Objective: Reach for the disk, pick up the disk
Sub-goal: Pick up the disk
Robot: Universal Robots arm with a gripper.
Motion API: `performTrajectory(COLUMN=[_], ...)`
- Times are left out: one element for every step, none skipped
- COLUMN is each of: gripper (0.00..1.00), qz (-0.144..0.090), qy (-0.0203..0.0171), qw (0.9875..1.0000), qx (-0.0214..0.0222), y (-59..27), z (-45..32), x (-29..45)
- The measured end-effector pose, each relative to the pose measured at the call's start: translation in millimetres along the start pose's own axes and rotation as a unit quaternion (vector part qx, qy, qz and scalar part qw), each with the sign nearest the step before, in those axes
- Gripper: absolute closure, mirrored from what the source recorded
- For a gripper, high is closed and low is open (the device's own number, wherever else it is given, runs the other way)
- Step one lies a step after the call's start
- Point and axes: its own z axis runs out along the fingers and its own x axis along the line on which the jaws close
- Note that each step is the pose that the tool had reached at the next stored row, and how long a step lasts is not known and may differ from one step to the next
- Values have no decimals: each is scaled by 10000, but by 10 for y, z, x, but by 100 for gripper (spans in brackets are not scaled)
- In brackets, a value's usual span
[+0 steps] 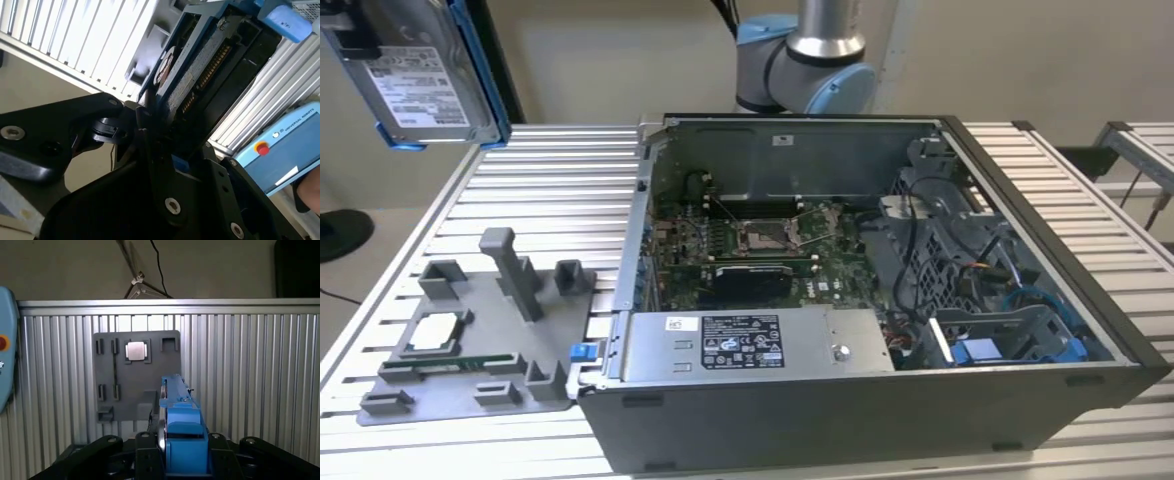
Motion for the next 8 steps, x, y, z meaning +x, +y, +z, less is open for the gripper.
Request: performTrajectory(gripper=[100, 100, 100, 100, 100, 100, 100, 100], qz=[0, 0, 0, 0, 0, 0, 0, 0], qy=[3, 6, 9, 12, 15, 18, 21, 24], qw=[10000, 10000, 10000, 10000, 10000, 10000, 10000, 10000], qx=[0, 0, 0, 0, 0, 0, 1, 0], y=[-34, -69, -103, -138, -171, -208, -243, -280], z=[0, 1, 1, 1, 1, 1, 1, 1], x=[-1, -2, -3, -4, -4, -5, -6, -7])
